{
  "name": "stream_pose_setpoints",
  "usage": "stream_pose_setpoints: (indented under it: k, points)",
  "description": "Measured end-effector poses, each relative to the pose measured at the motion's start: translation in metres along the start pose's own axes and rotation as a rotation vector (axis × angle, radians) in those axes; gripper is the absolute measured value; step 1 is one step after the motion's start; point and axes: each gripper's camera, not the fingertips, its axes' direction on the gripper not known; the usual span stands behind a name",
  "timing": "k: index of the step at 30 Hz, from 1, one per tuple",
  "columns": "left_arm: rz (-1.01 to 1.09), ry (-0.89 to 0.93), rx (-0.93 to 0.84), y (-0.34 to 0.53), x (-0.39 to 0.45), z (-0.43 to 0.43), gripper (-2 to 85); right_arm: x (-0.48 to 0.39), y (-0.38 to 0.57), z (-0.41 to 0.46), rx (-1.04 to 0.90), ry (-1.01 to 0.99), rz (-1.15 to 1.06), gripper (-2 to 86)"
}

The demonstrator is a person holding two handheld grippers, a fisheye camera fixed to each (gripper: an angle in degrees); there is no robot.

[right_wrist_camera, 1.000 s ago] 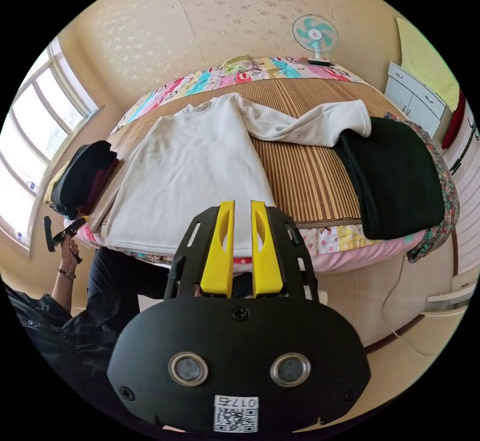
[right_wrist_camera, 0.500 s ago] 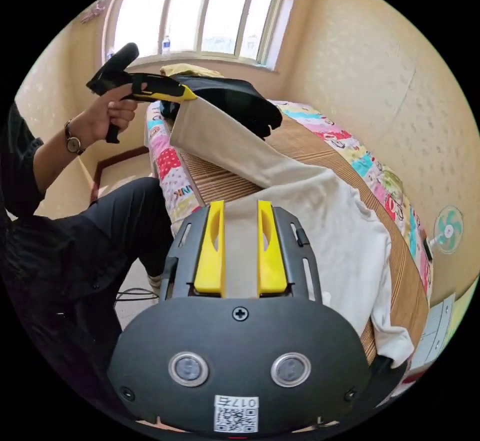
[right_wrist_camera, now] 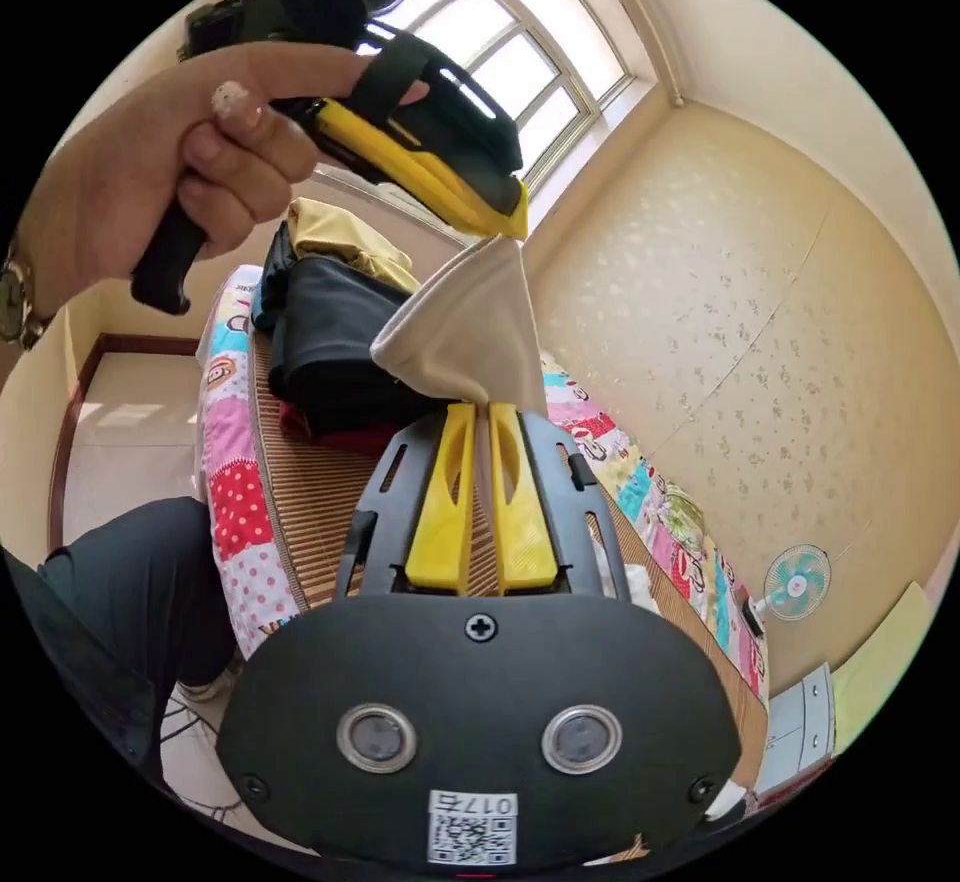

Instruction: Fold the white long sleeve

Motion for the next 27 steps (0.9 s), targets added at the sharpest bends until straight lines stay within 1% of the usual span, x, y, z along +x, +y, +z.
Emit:
stream_pose_setpoints:
  k: [1, 3, 4, 6, 7, 8, 9, 10, 12, 13, 14, 15, 16, 18, 19, 21, 23, 24, 25, 27]
  points:
    - [-0.019, -0.008, 0.043, 0.005, -0.003, -0.011, 4.1, 0.013, -0.005, 0.003, 0.002, -0.012, 0.017, 3.0]
    - [-0.056, -0.011, 0.067, 0.014, -0.004, -0.017, 3.9, 0.082, -0.025, 0.017, 0.017, -0.085, 0.126, 2.7]
    - [-0.072, -0.010, 0.054, 0.020, -0.001, -0.012, 3.9, 0.102, -0.030, 0.021, 0.023, -0.117, 0.158, 2.7]
    - [-0.077, -0.007, 0.001, 0.028, 0.005, 0.006, 3.9, 0.185, -0.041, 0.034, 0.069, -0.221, 0.285, 2.4]
    - [-0.079, -0.004, -0.052, 0.035, 0.009, 0.022, 4.0, 0.207, -0.041, 0.036, 0.085, -0.230, 0.318, 2.4]
    - [-0.078, 0.000, -0.080, 0.039, 0.012, 0.031, 4.0, 0.249, -0.036, 0.037, 0.126, -0.236, 0.379, 2.2]
    - [-0.073, 0.016, -0.134, 0.048, 0.016, 0.048, 4.0, 0.292, -0.022, 0.036, 0.173, -0.259, 0.458, 2.2]
    - [-0.068, 0.028, -0.184, 0.059, 0.021, 0.064, 4.1, 0.313, -0.012, 0.035, 0.200, -0.280, 0.499, 2.1]
    - [-0.063, 0.028, -0.252, 0.075, 0.026, 0.087, 4.3, 0.385, 0.052, 0.032, 0.312, -0.346, 0.661, 2.1]
    - [-0.070, 0.021, -0.294, 0.084, 0.027, 0.102, 4.5, 0.398, 0.073, 0.032, 0.331, -0.338, 0.702, 2.2]
    - [-0.078, 0.020, -0.312, 0.088, 0.026, 0.110, 4.6, 0.419, 0.119, 0.034, 0.344, -0.294, 0.798, 2.2]
    - [-0.098, 0.029, -0.348, 0.093, 0.025, 0.127, 4.9, 0.434, 0.171, 0.041, 0.326, -0.246, 0.911, 2.3]
    - [-0.122, 0.045, -0.381, 0.095, 0.022, 0.145, 5.3, 0.439, 0.198, 0.046, 0.305, -0.222, 0.967, 2.4]
    - [-0.145, 0.066, -0.427, 0.092, 0.022, 0.175, 5.9, 0.441, 0.301, 0.067, 0.129, -0.080, 1.181, 2.6]
    - [-0.150, 0.063, -0.450, 0.088, 0.023, 0.196, 6.4, 0.438, 0.323, 0.072, 0.073, -0.037, 1.220, 2.7]
    - [-0.137, 0.050, -0.460, 0.079, 0.028, 0.228, 6.5, 0.427, 0.393, 0.096, -0.216, 0.079, 1.353, 3.0]
    - [-0.114, 0.051, -0.442, 0.066, 0.033, 0.259, 6.5, 0.425, 0.421, 0.109, -0.364, 0.078, 1.384, 3.4]
    - [-0.100, 0.076, -0.395, 0.054, 0.034, 0.277, 6.5, 0.427, 0.427, 0.106, -0.307, 0.015, 1.383, 3.7]
    - [-0.092, 0.091, -0.346, 0.039, 0.034, 0.293, 6.5, 0.430, 0.428, 0.103, -0.283, 0.002, 1.389, 3.9]
    - [-0.101, 0.054, -0.319, 0.013, 0.031, 0.323, 6.9, 0.446, 0.431, 0.099, -0.281, -0.023, 1.434, 5.1]
